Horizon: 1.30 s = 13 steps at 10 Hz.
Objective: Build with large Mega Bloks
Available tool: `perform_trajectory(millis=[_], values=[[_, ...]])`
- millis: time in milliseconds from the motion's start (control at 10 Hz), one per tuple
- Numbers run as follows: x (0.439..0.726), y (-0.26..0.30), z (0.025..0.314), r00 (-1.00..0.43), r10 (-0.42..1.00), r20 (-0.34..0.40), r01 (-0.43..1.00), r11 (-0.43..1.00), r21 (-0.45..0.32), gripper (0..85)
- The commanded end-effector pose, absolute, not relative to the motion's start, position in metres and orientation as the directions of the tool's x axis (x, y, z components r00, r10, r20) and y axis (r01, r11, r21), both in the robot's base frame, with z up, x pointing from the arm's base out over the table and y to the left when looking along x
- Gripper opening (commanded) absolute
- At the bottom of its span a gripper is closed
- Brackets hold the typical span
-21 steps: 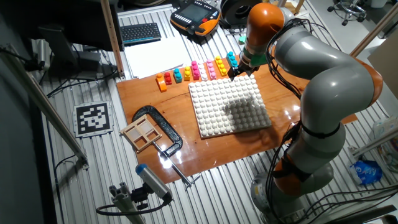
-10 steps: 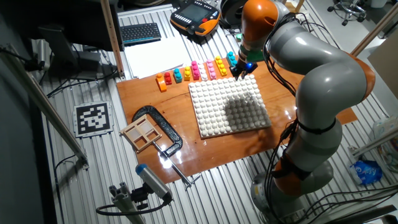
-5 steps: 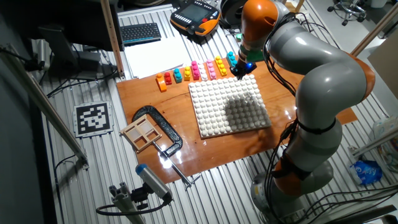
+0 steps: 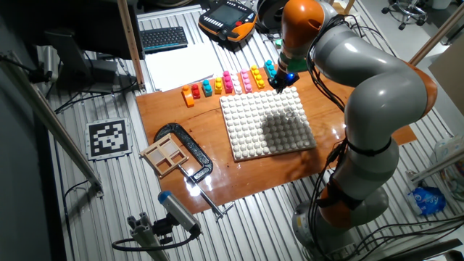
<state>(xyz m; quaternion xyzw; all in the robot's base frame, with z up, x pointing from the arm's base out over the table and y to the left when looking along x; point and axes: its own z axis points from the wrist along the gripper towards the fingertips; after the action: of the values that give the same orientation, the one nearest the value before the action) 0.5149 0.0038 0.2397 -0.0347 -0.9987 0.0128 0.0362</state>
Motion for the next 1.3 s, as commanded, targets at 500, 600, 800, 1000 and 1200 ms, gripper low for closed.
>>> perform_trajectory(millis=[500,600,800,1000,1200], values=[[0.518,0.002,0.237,-0.995,0.071,0.067,0.070,0.997,-0.025,17.0],[0.522,-0.003,0.235,-0.995,0.064,0.073,0.062,0.998,-0.023,17.0],[0.525,-0.009,0.232,-0.996,0.057,0.075,0.056,0.998,-0.020,17.0],[0.527,-0.010,0.230,-0.995,0.063,0.083,0.062,0.998,-0.019,17.0],[0.528,-0.011,0.229,-0.993,0.073,0.089,0.071,0.997,-0.019,17.0]])
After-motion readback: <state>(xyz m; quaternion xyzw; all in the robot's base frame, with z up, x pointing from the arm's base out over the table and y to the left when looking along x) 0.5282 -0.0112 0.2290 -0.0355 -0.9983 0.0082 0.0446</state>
